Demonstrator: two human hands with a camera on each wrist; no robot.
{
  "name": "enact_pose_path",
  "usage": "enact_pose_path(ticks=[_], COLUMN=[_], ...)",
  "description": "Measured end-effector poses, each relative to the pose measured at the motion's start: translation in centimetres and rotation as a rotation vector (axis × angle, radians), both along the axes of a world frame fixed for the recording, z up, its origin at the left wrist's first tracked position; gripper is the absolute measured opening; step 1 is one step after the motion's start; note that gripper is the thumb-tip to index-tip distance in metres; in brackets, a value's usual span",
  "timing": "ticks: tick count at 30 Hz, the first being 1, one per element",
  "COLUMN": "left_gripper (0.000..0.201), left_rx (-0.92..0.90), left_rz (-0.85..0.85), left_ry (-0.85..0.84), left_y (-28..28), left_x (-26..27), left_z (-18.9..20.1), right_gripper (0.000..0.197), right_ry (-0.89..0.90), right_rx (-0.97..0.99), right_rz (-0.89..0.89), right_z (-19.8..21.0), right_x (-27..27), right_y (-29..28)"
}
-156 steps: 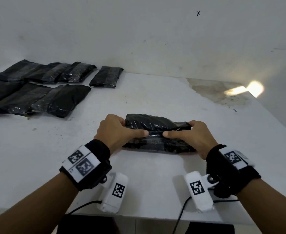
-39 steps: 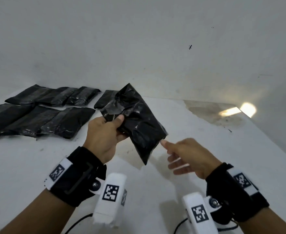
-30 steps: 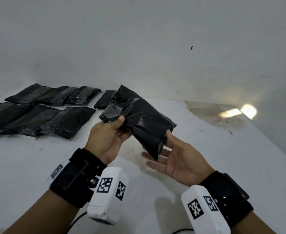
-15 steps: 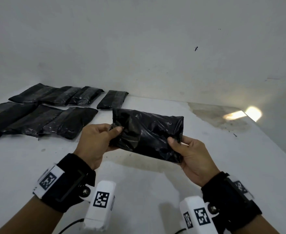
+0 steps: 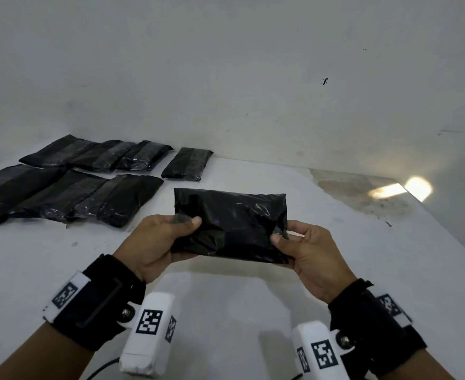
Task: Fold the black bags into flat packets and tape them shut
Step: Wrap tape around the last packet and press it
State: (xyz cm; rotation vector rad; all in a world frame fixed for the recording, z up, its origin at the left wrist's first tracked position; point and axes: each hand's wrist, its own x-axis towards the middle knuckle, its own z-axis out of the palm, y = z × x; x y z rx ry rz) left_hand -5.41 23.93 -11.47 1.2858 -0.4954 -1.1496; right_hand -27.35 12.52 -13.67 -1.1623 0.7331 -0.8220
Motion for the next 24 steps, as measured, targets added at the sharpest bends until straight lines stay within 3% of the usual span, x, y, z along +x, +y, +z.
enact_pose_path(ticks=[4, 8, 20, 24], left_gripper=[0.008, 0.007, 0.033, 0.023], left_rx=[-0.030, -0.033, -0.002, -0.043], left_rz=[0.114, 0.177, -0.021, 0.009], left_ry=[-0.069, -0.074, -0.128, -0.112], left_y=[0.0, -0.1, 0.3, 0.3], left_x=[0.1, -0.1, 0.2, 0.5], left_z=[-0.7, -0.9, -0.4, -0.5], right_gripper=[0.024, 0.028, 0.022, 0.015], right_ry=[-0.005, -0.056, 0.084, 0.078], right_rx=[0.047, 0.127, 0.126, 0.219], right_rz=[0.069, 0.151, 0.008, 0.046], right_z=[0.2, 0.1, -0.4, 0.1], right_x=[0.4, 0.5, 1.0, 0.9], right_y=[0.1, -0.2, -0.7, -0.7])
